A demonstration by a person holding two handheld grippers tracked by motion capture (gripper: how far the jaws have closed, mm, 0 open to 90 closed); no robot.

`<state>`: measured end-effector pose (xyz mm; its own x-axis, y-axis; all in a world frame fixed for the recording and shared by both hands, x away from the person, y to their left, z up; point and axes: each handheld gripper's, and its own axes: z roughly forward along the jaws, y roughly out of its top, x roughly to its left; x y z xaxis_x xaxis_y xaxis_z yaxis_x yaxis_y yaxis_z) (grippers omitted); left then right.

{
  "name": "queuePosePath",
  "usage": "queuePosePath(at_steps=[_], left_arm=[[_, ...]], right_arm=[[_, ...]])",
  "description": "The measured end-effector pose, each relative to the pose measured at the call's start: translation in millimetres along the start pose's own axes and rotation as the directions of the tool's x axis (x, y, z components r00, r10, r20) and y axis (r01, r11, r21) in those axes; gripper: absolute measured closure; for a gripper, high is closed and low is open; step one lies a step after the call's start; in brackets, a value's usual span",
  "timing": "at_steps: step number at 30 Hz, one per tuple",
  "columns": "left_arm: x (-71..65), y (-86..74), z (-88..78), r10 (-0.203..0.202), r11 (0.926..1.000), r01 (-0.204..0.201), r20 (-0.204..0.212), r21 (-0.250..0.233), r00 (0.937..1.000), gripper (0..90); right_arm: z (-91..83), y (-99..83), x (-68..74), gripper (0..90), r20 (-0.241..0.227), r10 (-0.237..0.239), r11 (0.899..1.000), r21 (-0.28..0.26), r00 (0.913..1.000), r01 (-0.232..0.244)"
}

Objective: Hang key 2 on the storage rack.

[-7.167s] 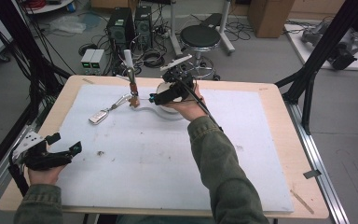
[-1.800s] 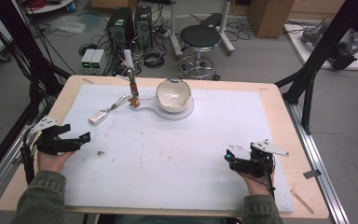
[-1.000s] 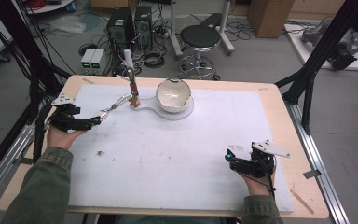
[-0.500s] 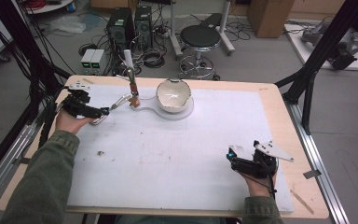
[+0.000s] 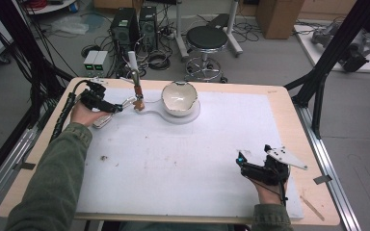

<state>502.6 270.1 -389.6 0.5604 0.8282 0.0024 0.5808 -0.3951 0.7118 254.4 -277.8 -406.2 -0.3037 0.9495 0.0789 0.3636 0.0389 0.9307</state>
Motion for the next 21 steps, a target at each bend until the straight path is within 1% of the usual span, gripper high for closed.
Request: queuePosePath(at_steps=[1, 2, 4, 6, 9, 11, 13, 14, 15, 17, 19, 20, 21], left_arm=[[0.4, 0.8, 5.5, 0.001, 1.0000, -0.001, 0.003, 0.006, 1.0000, 1.8], [-0.1, 2.3, 12.3, 0.015, 0.9994, -0.015, 0.002, 0.030, 0.9999, 1.8], [-0.9, 4.0, 21.0, 0.034, 0.9979, -0.034, 0.003, 0.055, 0.9994, 1.8], [0.8, 6.5, 28.5, 0.032, 0.9965, -0.033, 0.008, 0.077, 0.9995, 1.8], [2.8, 9.5, 36.6, 0.021, 0.9953, -0.023, 0.026, 0.094, 0.9994, 2.4], [2.1, 11.0, 44.0, 0.029, 0.9917, -0.033, 0.035, 0.125, 0.9990, 3.0], [3.1, 11.2, 49.3, 0.033, 0.9894, -0.038, 0.037, 0.140, 0.9988, 4.2], [3.8, 10.7, 50.9, 0.032, 0.9896, -0.037, 0.038, 0.139, 0.9988, 4.9], [4.5, 10.1, 52.0, 0.026, 0.9897, -0.031, 0.039, 0.140, 0.9989, 5.6], [5.8, 9.4, 52.9, 0.035, 0.9886, -0.040, 0.032, 0.145, 0.9989, 7.6], [7.0, 9.5, 51.7, 0.039, 0.9891, -0.044, 0.038, 0.141, 0.9985, 12.0], [7.3, 9.8, 50.5, 0.045, 0.9898, -0.050, 0.039, 0.133, 0.9982, 17.7], [6.8, 10.3, 49.9, 0.053, 0.9904, -0.057, 0.040, 0.125, 0.9978, 25.9]], right_arm=[[-0.4, -0.2, 0.2, 0.5, 0.000, 0.005, 1.000, 0.004, 1.0000, -0.005], [-0.9, -0.5, -0.4, 0.5, 0.003, 0.002, 1.000, 0.004, 1.0000, -0.002], [-2.4, -0.9, -1.9, 0.5, 0.009, -0.001, 1.000, -0.003, 1.0000, 0.001], [-3.2, -1.4, -3.6, 0.5, 0.013, 0.007, 1.000, -0.005, 0.9999, -0.007], [-2.8, -2.9, -4.3, 0.6, 0.016, 0.008, 1.000, -0.001, 0.9998, -0.008], [-1.9, -3.6, -3.9, 0.6, 0.012, 0.009, 1.000, 0.003, 0.9999, -0.009], [-1.7, -3.9, -3.5, 0.5, 0.009, 0.002, 1.000, 0.003, 1.0000, -0.002], [-2.5, -4.2, -2.4, 0.5, 0.010, 0.006, 1.000, 0.005, 0.9999, -0.006], [-3.0, -4.3, -2.3, 0.5, 0.009, 0.000, 1.000, 0.004, 1.0000, 0.000], [-4.1, -4.9, -2.0, 0.6, 0.005, 0.001, 1.000, 0.005, 1.0000, -0.001], [-3.9, -5.6, -2.3, 0.5, 0.005, -0.004, 1.000, 0.004, 1.0000, 0.004], [-3.9, -6.1, -1.9, 0.6, 0.004, -0.003, 1.000, 0.008, 1.0000, 0.003], [-3.5, -6.4, -1.8, 0.6, 0.001, -0.007, 1.000, 0.009, 1.0000, 0.007]])
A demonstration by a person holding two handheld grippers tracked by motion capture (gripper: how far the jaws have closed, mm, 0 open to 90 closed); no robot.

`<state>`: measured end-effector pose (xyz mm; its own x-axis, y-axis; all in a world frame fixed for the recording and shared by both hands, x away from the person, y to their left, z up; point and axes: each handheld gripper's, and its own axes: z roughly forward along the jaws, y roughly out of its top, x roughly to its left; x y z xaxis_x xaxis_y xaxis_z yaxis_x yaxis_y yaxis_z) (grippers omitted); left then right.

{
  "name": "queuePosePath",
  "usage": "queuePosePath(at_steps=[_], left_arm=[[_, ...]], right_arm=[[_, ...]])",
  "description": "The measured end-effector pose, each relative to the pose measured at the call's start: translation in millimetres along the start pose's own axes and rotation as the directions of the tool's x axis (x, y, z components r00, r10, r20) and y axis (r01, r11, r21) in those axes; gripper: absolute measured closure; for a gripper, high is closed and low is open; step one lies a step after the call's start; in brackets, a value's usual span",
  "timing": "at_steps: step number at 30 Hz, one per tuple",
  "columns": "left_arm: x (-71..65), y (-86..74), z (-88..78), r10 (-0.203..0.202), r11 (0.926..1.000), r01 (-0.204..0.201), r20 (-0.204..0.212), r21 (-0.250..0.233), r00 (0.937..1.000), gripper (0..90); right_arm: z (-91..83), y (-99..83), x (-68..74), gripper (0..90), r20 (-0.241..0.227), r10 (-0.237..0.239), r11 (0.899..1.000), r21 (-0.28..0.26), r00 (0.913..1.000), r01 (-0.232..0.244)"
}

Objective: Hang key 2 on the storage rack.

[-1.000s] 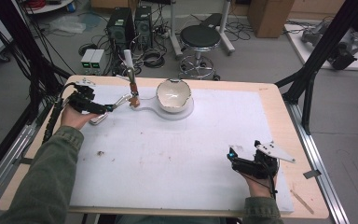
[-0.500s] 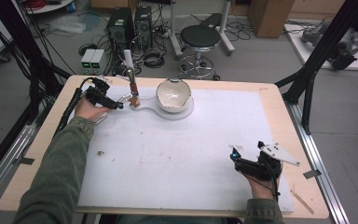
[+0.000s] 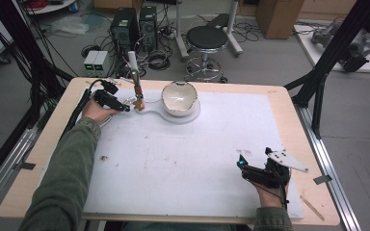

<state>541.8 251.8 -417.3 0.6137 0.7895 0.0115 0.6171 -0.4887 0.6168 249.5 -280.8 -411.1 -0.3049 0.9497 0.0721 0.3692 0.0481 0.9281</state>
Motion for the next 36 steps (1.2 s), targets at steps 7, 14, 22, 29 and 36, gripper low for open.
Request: queuePosePath(at_steps=[7, 14, 22, 29, 36], left_arm=[[1.1, 2.6, -0.4, 0.011, 0.9997, -0.011, -0.001, -0.020, 0.9999, 42.0], [1.3, 1.0, 8.4, -0.019, 0.9997, 0.019, 0.001, -0.014, 0.9998, 51.4], [2.6, -0.7, 12.0, -0.042, 0.9989, 0.041, -0.017, -0.020, 0.9990, 59.1], [3.2, -0.1, 13.3, -0.073, 0.9966, 0.072, -0.007, -0.040, 0.9973, 74.4], [3.3, 0.5, 5.4, -0.067, 0.9961, 0.065, -0.026, -0.060, 0.9974, 74.7]], right_arm=[[1.7, -0.5, 3.2, 0.6, -0.010, -0.005, 1.000, 0.013, 0.9999, 0.005], [3.6, -0.4, 2.0, 0.6, -0.018, -0.001, 1.000, 0.012, 0.9998, 0.002], [1.9, 0.0, 0.2, 0.8, -0.017, 0.006, 1.000, 0.014, 0.9998, -0.006], [2.3, 0.3, 0.5, 0.9, -0.022, 0.003, 1.000, 0.013, 0.9998, -0.003], [2.1, 0.6, -0.2, 1.1, -0.025, 0.005, 1.000, 0.010, 0.9997, -0.005]])
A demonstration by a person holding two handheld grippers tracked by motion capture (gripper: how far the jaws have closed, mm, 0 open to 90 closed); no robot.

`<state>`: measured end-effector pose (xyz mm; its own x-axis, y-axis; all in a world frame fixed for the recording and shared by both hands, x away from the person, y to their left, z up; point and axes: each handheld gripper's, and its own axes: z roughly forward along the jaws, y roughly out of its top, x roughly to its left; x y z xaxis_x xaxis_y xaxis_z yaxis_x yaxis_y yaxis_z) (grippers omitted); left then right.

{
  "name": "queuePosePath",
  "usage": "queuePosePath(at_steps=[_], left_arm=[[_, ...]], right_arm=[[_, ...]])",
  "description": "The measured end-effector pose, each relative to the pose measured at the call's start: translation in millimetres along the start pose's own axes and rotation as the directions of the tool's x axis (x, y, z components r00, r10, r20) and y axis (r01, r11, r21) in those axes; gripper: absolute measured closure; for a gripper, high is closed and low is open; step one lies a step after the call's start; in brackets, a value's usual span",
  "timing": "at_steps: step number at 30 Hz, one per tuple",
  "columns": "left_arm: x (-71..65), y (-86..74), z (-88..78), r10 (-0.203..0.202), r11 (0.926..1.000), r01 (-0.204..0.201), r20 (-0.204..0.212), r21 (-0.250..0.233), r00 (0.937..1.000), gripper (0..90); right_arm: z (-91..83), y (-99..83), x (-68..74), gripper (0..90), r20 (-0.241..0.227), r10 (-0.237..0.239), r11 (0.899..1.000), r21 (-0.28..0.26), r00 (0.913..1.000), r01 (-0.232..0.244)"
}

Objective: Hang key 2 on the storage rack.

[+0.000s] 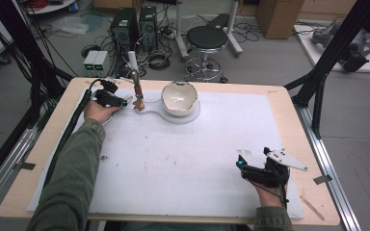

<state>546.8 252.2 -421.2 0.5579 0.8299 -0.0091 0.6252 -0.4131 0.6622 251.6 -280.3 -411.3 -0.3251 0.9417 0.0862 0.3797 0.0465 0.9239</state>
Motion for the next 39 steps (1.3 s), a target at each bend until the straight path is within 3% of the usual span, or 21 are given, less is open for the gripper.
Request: queuePosePath(at_steps=[5, 9, 18, 23, 25, 30, 39], left_arm=[[-3.6, 3.9, -6.1, -0.010, 0.9999, 0.010, 0.023, -0.003, 0.9997, 74.6], [-8.1, 5.9, -12.7, 0.015, 0.9998, -0.015, 0.004, 0.016, 0.9999, 74.6], [-2.9, 11.6, -39.8, 0.030, 0.9995, -0.030, -0.021, -0.010, 0.9993, 74.7], [2.0, 14.8, -58.8, 0.011, 0.9976, -0.013, -0.032, -0.068, 0.9994, 74.7], [2.9, 16.0, -65.2, -0.003, 0.9965, 0.003, -0.006, -0.084, 1.0000, 74.7], [1.8, 18.3, -78.0, 0.013, 0.9954, -0.015, -0.020, -0.094, 0.9997, 74.7], [10.6, 18.9, -110.9, -0.031, 0.9845, 0.026, -0.026, -0.174, 0.9992, 74.8]], right_arm=[[0.3, 0.2, 0.7, 1.1, -0.006, 0.000, 1.000, 0.001, 1.0000, 0.000], [0.3, 0.1, 0.6, 1.1, -0.006, 0.004, 1.000, 0.000, 1.0000, -0.004], [0.5, 1.0, 2.2, 1.1, -0.008, -0.002, 1.000, -0.008, 1.0000, 0.002], [-1.1, 1.3, 1.6, 1.0, -0.006, 0.006, 1.000, -0.017, 1.0000, -0.006], [-1.2, 0.8, 1.3, 1.0, -0.001, 0.003, 1.000, -0.018, 1.0000, -0.003], [-2.3, 1.1, -0.1, 1.0, 0.005, 0.010, 1.000, -0.027, 0.9999, -0.010], [0.0, 1.5, 0.6, 1.0, -0.001, 0.009, 1.000, -0.027, 1.0000, -0.009]])
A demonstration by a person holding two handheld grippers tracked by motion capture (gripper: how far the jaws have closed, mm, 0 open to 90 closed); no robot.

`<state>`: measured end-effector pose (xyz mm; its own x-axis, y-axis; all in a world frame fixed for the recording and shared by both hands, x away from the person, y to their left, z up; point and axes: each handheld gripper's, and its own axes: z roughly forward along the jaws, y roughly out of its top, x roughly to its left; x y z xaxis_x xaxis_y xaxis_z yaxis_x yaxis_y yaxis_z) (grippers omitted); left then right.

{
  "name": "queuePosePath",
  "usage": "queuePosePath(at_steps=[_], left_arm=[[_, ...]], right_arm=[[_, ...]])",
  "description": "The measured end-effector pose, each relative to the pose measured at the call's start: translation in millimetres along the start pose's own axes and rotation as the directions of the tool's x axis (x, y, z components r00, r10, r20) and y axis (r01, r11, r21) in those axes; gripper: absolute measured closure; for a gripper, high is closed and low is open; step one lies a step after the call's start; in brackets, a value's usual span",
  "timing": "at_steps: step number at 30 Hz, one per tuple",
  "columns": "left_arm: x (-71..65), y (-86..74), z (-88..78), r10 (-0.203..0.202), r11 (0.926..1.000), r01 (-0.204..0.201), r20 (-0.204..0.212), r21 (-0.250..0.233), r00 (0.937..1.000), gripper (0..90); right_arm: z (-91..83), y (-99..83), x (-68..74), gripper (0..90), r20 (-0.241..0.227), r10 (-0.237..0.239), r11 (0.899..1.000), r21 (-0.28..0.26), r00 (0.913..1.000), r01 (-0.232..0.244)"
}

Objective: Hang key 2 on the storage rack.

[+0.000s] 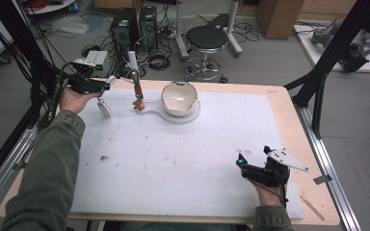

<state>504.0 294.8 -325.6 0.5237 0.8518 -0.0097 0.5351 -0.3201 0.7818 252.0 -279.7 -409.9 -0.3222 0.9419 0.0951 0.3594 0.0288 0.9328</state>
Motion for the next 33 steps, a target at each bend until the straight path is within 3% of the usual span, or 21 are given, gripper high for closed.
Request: queuePosePath(at_steps=[5, 13, 25, 33], left_arm=[[8.3, 4.5, -23.9, -0.044, 0.9963, 0.044, 0.001, -0.074, 0.9990, 74.8], [11.6, 11.6, -45.2, -0.056, 0.9917, 0.052, -0.031, -0.118, 0.9980, 74.8], [9.8, 16.9, -52.0, -0.103, 0.9854, 0.096, -0.044, -0.141, 0.9937, 74.8], [-1.0, 40.3, -56.5, -0.087, 0.9861, 0.076, -0.064, -0.147, 0.9942, 74.7]], right_arm=[[0.1, 0.3, -0.4, 1.0, -0.002, 0.000, 1.000, -0.002, 1.0000, 0.000], [1.6, 1.1, 0.6, 1.0, -0.011, 0.001, 1.000, 0.000, 0.9999, -0.001], [5.8, 0.3, -0.2, 1.1, -0.034, 0.019, 1.000, 0.010, 0.9992, -0.019], [5.2, 0.5, 0.1, 1.0, -0.042, 0.029, 1.000, 0.008, 0.9987, -0.028]])
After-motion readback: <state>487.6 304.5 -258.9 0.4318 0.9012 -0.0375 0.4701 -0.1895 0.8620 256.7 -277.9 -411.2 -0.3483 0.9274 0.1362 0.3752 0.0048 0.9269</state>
